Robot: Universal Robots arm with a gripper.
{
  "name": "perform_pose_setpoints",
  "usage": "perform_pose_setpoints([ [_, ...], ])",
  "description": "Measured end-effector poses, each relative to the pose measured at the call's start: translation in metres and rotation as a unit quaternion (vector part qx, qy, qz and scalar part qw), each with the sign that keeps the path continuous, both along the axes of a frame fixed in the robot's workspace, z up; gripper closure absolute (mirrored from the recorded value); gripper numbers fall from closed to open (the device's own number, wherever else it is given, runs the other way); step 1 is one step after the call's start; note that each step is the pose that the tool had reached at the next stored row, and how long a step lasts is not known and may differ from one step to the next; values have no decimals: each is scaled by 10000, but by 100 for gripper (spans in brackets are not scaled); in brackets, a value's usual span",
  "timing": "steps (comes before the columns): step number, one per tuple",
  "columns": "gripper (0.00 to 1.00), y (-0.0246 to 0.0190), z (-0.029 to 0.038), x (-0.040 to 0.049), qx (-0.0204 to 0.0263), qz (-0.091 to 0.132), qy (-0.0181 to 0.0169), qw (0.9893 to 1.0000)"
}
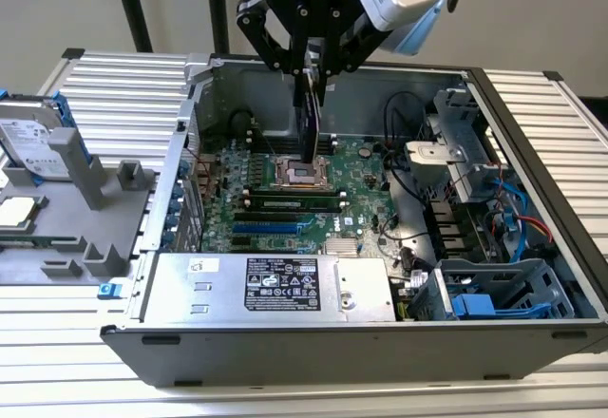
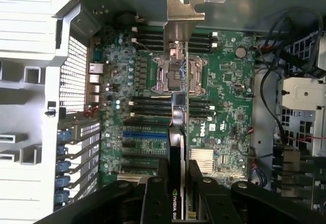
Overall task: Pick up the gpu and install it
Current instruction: 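Insert the gpu into the slot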
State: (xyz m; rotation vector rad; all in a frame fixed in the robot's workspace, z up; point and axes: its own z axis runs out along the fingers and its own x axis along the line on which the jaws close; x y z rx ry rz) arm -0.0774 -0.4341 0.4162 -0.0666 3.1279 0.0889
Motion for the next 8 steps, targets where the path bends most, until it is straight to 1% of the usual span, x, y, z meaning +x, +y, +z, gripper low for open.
perform_pose_setpoints([
  [8,100,0,3,0,0,165,0,9999],
])
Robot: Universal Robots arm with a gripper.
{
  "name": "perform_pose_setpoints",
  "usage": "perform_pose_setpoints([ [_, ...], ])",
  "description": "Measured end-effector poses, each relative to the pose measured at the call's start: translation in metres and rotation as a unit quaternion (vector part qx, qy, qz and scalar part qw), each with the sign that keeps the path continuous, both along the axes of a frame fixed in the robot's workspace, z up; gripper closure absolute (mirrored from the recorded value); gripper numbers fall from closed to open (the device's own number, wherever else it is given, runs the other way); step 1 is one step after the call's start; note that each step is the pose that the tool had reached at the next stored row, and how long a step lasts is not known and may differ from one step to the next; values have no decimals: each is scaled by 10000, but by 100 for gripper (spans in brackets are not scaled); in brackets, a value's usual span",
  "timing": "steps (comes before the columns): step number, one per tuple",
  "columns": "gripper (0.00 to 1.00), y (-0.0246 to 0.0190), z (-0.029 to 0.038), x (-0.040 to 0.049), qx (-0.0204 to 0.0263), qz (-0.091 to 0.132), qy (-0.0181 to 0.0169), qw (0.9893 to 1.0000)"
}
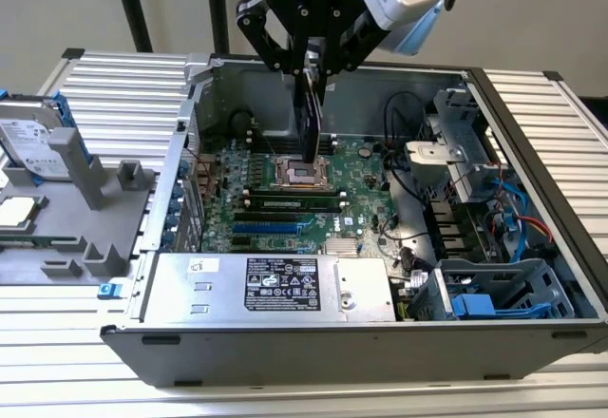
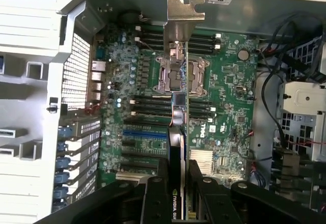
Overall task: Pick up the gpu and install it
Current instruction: 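Insert the gpu into the slot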
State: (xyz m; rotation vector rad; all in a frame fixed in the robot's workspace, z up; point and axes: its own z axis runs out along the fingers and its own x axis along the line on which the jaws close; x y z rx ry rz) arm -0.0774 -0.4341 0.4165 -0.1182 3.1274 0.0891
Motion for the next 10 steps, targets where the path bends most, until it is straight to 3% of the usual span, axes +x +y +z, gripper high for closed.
perform_pose_setpoints([
  [10,100,0,2,0,0,212,0,9998],
])
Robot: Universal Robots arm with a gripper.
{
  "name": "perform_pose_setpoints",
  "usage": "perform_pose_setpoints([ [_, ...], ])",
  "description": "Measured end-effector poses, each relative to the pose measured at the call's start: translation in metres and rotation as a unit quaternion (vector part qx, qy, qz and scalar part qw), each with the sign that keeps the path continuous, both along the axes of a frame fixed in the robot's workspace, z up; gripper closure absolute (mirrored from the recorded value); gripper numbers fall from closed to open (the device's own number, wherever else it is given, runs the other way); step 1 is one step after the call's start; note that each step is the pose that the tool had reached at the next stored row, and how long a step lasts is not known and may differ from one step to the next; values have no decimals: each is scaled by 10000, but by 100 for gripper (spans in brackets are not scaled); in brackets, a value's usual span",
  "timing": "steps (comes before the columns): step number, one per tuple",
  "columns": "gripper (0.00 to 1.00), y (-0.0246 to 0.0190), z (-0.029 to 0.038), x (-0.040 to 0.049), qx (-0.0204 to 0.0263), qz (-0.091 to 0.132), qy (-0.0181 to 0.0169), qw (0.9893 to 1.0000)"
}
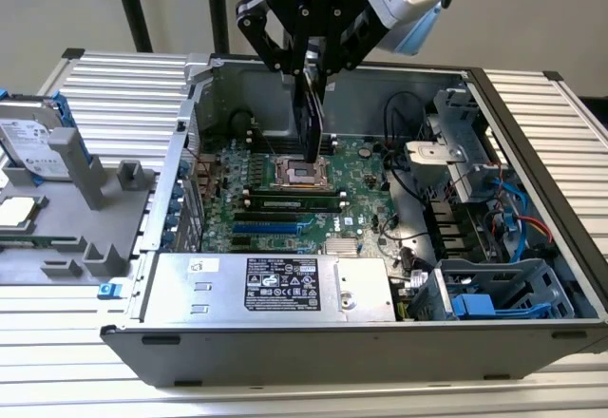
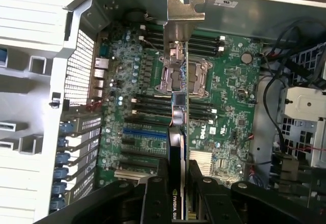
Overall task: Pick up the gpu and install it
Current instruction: 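Insert the gpu into the slot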
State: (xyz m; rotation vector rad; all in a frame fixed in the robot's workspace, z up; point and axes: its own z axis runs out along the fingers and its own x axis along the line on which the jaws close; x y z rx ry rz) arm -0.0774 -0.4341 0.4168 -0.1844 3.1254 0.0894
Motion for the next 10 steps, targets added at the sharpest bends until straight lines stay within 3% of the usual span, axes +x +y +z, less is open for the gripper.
perform_pose_setpoints([
  [10,100,0,2,0,0,220,0,9998],
])
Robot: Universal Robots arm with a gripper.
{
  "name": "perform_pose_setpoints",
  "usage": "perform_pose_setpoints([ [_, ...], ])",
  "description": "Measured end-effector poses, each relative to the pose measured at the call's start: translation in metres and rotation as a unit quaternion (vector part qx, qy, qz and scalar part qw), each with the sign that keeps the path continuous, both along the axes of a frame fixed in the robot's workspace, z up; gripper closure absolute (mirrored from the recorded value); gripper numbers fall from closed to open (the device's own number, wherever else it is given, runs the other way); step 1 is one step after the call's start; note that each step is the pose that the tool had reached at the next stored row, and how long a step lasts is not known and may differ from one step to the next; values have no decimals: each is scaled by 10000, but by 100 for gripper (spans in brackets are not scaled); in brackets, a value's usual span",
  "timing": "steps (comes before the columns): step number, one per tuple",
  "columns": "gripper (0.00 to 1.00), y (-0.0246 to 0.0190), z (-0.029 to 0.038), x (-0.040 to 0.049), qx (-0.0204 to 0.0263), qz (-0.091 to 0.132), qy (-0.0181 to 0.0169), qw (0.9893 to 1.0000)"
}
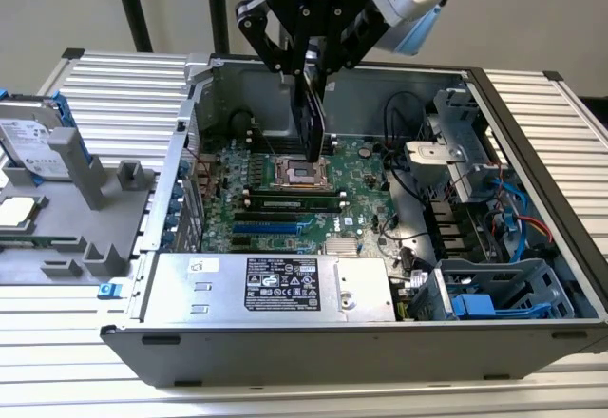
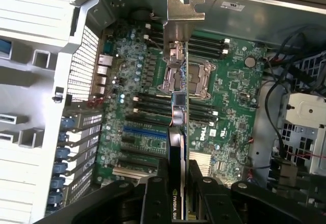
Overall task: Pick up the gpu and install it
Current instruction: 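Insert the gpu into the slot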
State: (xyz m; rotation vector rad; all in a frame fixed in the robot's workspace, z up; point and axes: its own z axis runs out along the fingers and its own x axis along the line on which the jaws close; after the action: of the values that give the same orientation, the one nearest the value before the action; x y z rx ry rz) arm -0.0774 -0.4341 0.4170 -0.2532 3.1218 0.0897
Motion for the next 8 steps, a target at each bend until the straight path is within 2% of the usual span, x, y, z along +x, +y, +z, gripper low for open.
perform_pose_setpoints([
  [8,100,0,1,0,0,228,0,9997],
])
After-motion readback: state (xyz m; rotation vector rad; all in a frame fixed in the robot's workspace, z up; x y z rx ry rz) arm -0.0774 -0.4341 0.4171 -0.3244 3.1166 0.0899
